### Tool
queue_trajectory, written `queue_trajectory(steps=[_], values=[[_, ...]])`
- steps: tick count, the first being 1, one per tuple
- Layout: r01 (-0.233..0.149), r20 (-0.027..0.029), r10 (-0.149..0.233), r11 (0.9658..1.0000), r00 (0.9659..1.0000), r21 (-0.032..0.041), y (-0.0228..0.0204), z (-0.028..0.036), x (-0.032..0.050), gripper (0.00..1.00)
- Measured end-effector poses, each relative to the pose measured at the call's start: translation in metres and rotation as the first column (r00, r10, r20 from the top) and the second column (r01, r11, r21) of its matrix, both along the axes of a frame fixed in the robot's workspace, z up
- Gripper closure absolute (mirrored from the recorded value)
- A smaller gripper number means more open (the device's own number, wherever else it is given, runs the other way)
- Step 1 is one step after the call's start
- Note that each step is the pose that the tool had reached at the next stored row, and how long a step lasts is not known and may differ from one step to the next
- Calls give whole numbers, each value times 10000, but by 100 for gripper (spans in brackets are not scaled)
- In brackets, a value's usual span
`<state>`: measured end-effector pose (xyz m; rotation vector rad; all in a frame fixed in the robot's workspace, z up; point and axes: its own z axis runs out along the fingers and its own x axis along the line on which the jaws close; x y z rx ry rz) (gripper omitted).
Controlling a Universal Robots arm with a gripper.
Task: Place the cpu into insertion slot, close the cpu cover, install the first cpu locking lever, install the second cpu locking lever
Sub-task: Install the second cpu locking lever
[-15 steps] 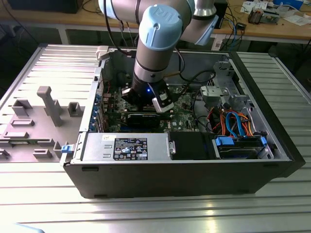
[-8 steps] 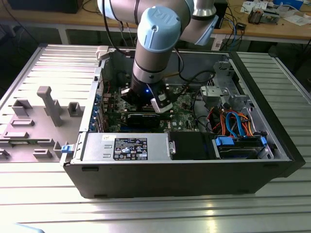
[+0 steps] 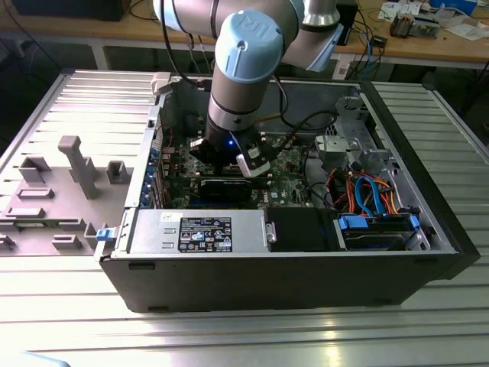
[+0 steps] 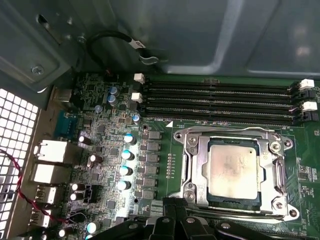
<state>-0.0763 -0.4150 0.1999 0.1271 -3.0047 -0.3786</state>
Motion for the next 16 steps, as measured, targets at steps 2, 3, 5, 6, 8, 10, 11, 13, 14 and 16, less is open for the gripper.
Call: queue_trajectory(steps=[2, 3, 5, 6, 8, 10, 11, 13, 14, 16], values=[[5, -1, -5, 10000, 10000, 0, 8, -6, 0, 89], [6, 0, -6, 10000, 10000, 2, 11, -9, 0, 89], [10, -2, -10, 10000, 10000, -2, 15, -13, 0, 89], [11, -2, -11, 10000, 10000, -3, 15, -16, 0, 89], [12, -1, -12, 10000, 10000, -1, 17, -22, 0, 89], [13, -1, -13, 10000, 10000, -2, 17, -27, 0, 89], [12, -1, -12, 10000, 10000, -1, 17, -32, 0, 89], [13, -2, -13, 10000, 10000, -1, 18, -35, 0, 89], [13, -1, -13, 10000, 10000, -1, 17, -38, 0, 89], [14, 2, -14, 10000, 10000, -50, 20, -41, 0, 89]])
